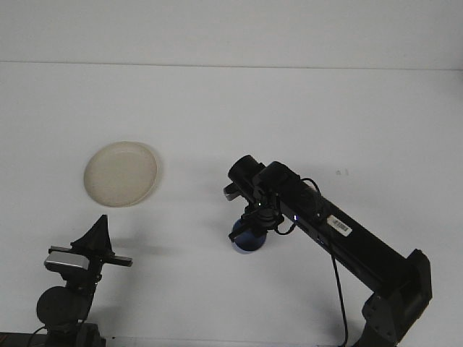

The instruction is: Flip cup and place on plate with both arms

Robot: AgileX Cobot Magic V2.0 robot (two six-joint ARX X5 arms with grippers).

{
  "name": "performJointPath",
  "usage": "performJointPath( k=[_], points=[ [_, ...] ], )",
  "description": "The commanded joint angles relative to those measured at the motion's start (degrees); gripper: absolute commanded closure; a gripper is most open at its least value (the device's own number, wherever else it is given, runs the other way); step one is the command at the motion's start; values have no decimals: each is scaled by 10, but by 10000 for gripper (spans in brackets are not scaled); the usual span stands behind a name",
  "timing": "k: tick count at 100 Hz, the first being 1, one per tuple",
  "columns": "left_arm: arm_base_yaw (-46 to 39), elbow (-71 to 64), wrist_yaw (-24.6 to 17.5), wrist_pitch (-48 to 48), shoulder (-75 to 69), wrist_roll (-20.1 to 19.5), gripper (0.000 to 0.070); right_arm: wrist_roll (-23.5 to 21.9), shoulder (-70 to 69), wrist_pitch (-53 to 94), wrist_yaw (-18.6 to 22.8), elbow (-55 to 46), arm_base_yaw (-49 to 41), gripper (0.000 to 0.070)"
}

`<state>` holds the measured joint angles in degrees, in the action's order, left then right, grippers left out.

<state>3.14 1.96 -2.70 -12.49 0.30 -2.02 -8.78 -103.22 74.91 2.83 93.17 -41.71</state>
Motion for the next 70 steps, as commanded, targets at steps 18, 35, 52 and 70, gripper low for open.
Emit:
performJointPath(
  k=[18,35,52,70],
  points=[
    [0,-12,1,-7,-1,1,688,9,-23,-3,2,14,-7,696],
    [0,-12,1,-7,-1,1,688,9,-34,0,3,14,-9,674],
    [0,-12,1,-7,-1,1,688,9,-37,-1,3,14,-12,549],
    [0,-12,1,-7,-1,1,688,6,-37,-8,3,14,-17,448]
  ],
)
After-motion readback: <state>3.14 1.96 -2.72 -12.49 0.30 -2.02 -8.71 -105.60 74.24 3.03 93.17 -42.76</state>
